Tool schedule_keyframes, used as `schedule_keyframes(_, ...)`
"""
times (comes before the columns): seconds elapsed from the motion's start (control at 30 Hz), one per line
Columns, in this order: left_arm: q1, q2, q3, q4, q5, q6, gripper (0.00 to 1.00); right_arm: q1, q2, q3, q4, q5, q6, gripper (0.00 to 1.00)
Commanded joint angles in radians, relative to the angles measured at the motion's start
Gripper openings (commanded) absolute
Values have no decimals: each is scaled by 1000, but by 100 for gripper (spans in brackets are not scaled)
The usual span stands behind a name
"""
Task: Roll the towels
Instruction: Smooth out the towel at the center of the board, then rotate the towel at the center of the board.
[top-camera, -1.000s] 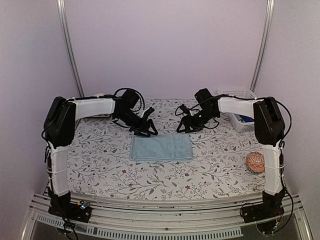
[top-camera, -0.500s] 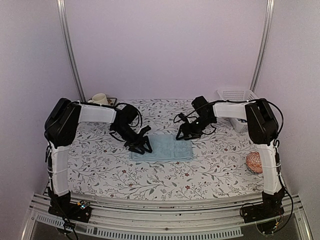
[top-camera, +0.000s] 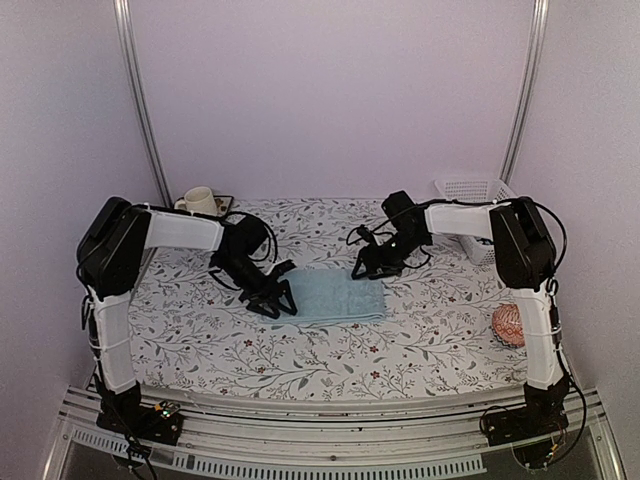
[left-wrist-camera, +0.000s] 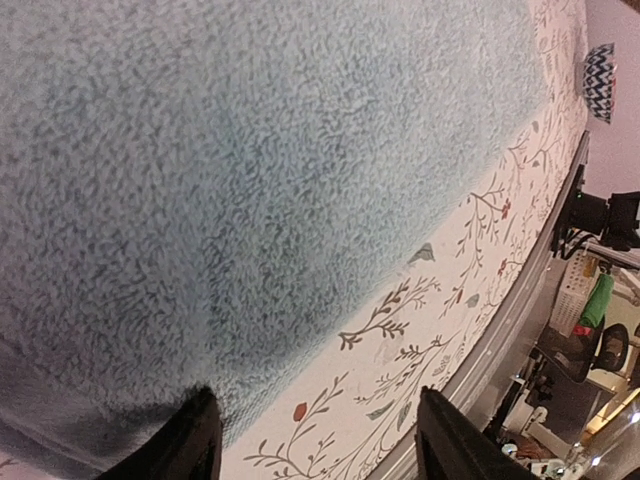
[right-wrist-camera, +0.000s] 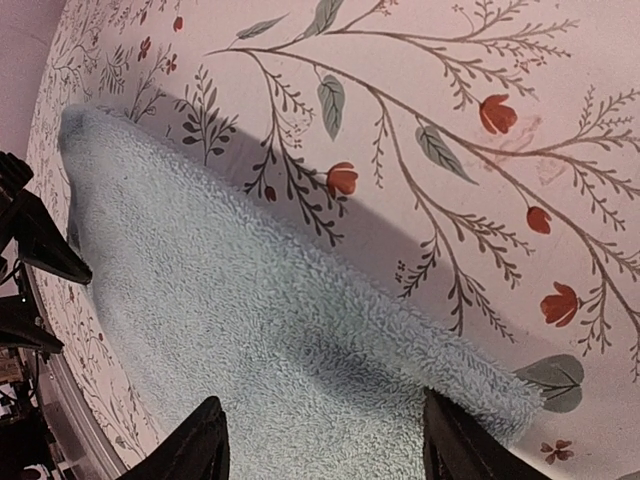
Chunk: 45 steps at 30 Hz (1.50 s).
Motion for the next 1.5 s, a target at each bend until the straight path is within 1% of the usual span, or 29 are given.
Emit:
schedule_keyframes(0.0, 7, 2, 51, -54, -45, 0, 73, -7, -14, 54, -40, -17, -40, 68)
schedule_keyframes(0.07, 7, -3, 107, -51, -54, -4, 82, -7, -44, 82, -47, -33, -51, 69)
schedule_keyframes(0.13, 4, -15, 162, -50, -63, 1, 90, -8, -74, 112, -61, -36, -70, 74)
schedule_keyframes(0.17, 3, -21, 179, -52, -68, 5, 96, -10, -87, 122, -64, -34, -78, 77)
schedule_keyframes(0.23, -5, -41, 186, -52, -66, 16, 97, -17, -112, 127, -63, -17, -90, 84)
schedule_keyframes(0.33, -29, -73, 141, -42, -33, 39, 97, -31, -135, 124, -75, 19, -95, 95)
schedule_keyframes(0.37, -38, -76, 121, -35, -10, 48, 97, -35, -141, 120, -79, 34, -95, 100)
schedule_keyframes(0.43, -58, -136, 78, -20, 30, 62, 97, -44, -155, 100, -75, 57, -95, 99)
schedule_keyframes(0.57, -95, -182, 9, -22, 60, 79, 97, -60, -172, 77, -60, 88, -95, 99)
schedule_keyframes(0.67, -115, -189, -29, -40, 30, 80, 97, -66, -165, 83, -59, 99, -95, 99)
schedule_keyframes(0.83, -121, -153, -77, -41, -15, 73, 97, -73, -141, 102, -68, 106, -87, 99)
schedule_keyframes(1.03, -125, -132, -102, -27, -95, 51, 97, -85, -146, 63, -56, 109, -86, 99)
schedule_keyframes(1.17, -123, -96, -77, -22, -177, 38, 97, -85, -146, 63, -53, 110, -84, 99)
schedule_keyframes(1.23, -121, -33, -50, -23, -213, 37, 97, -88, -148, 68, -53, 116, -85, 99)
schedule_keyframes(1.47, -87, 69, 60, -20, -297, 42, 97, -101, -150, 72, -54, 140, -95, 99)
